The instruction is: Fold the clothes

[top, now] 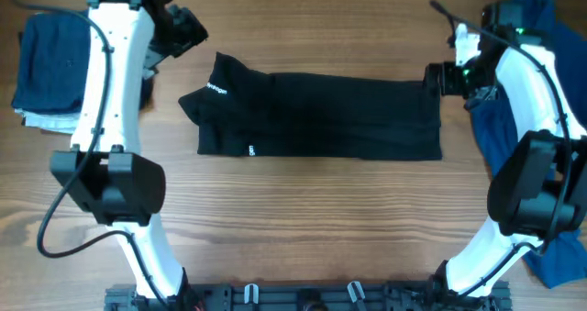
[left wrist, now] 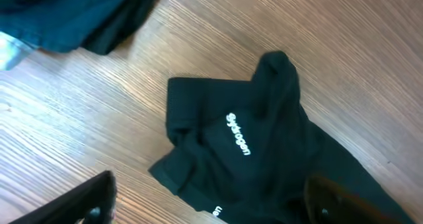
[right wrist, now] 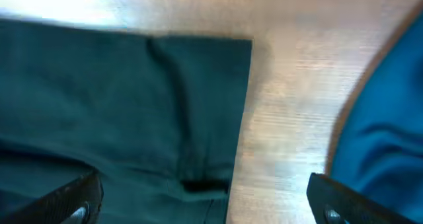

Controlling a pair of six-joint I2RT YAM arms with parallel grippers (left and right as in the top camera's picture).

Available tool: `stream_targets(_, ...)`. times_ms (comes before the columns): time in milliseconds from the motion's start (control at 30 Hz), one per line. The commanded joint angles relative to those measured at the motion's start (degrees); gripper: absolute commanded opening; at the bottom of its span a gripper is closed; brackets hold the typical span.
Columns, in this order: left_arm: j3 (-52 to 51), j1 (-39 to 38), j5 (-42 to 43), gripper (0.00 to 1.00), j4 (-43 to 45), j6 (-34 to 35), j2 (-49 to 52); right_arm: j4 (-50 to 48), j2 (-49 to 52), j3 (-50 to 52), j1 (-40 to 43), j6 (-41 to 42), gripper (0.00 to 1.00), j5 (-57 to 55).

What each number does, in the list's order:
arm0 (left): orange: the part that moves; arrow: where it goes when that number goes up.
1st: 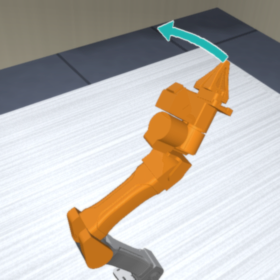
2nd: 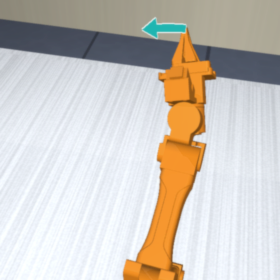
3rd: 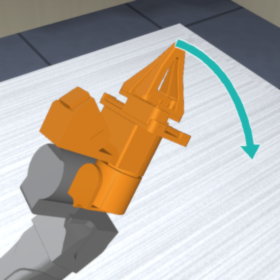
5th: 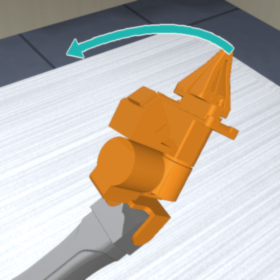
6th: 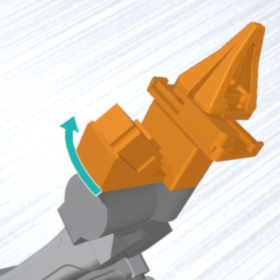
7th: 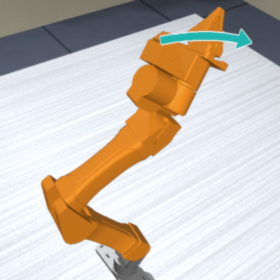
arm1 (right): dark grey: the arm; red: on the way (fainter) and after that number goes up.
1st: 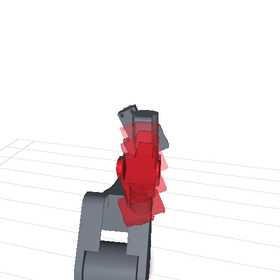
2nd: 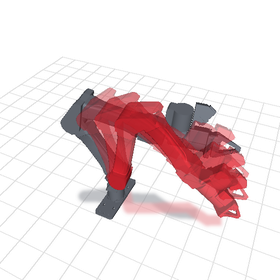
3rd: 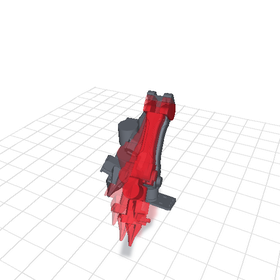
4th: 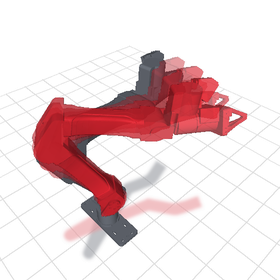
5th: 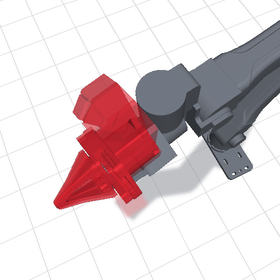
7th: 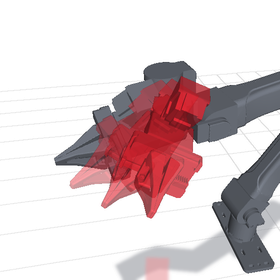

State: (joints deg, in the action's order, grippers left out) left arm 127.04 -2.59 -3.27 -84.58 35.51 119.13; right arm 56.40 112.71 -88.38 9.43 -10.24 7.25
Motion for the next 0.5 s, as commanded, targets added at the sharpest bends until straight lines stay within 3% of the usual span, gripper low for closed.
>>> stream_targets(0, 0.90, 2.51, 1.55, 1.00, 0.33, -0.81, -1.05, -1.66, -0.39, 4.92, 0.13, -1.81, 0.93, 1.99)
stream_targets(233, 0.90, 3.21, 1.27, 1.00, 0.39, -0.81, -1.05, -5.51, -0.39, 9.75, -0.26, -1.60, 0.86, 6.38)
stream_targets(467, 0.90, 3.67, 1.11, 1.00, 1.46, -0.81, -1.05, -13.29, -0.39, 16.76, -0.61, 2.62, 0.81, 1.33)
